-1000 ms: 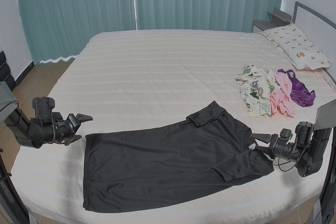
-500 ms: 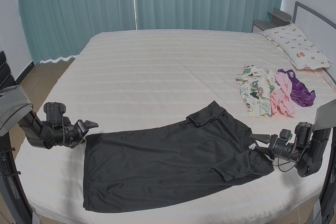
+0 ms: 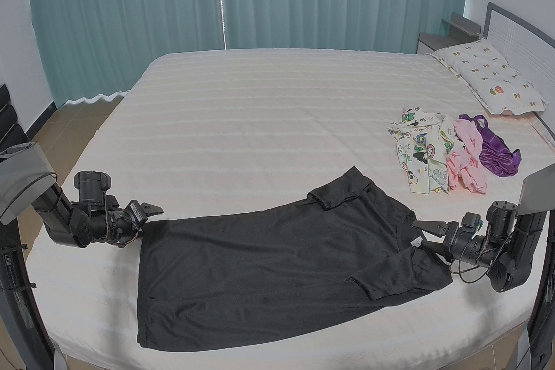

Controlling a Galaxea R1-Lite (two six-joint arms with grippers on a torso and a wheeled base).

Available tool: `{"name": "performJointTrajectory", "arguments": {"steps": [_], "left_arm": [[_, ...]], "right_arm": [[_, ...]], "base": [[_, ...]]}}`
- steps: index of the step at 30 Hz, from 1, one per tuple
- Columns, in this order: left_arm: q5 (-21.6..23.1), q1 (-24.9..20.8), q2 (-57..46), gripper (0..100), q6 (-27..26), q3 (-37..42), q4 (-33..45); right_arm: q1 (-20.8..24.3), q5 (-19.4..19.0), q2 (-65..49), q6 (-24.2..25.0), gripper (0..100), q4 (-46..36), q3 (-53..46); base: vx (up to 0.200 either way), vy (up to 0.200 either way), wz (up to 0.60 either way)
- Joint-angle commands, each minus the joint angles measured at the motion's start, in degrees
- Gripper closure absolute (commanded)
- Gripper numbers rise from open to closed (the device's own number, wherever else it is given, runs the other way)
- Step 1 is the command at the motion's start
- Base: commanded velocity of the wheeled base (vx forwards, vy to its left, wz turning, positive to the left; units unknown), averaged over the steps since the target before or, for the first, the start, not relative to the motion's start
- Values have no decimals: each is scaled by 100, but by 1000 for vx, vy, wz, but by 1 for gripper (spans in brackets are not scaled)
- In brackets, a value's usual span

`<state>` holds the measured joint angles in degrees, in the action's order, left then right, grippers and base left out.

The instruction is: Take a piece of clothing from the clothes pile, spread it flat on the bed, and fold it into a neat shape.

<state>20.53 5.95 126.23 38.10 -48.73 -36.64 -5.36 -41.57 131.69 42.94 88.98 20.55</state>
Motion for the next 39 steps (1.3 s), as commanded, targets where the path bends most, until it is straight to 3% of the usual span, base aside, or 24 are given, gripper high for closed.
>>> {"name": "performJointTrajectory", "arguments": {"steps": [1,6,14,22,26,39], "left_arm": [[4,3,7,100,5,30,-1],[13,3,-46,100,84,56,-1],[30,12,-196,100,515,118,-71],[74,29,-196,100,770,223,-405],[259,29,-248,100,866,276,-414],[294,29,-248,100,857,302,-414]], "right_arm": [[27,61,-30,4,0,67,72],[325,685,-21,22,0,-179,827],[958,1845,-531,4,0,-3062,3148],[1925,3287,102,294,0,-4881,5231],[2224,3348,199,699,0,-5277,5714],[2435,3515,348,690,0,-6613,6391]], "base": [[0,0,0],[0,0,0],[0,0,0],[0,0,0],[0,0,0],[0,0,0]]}}
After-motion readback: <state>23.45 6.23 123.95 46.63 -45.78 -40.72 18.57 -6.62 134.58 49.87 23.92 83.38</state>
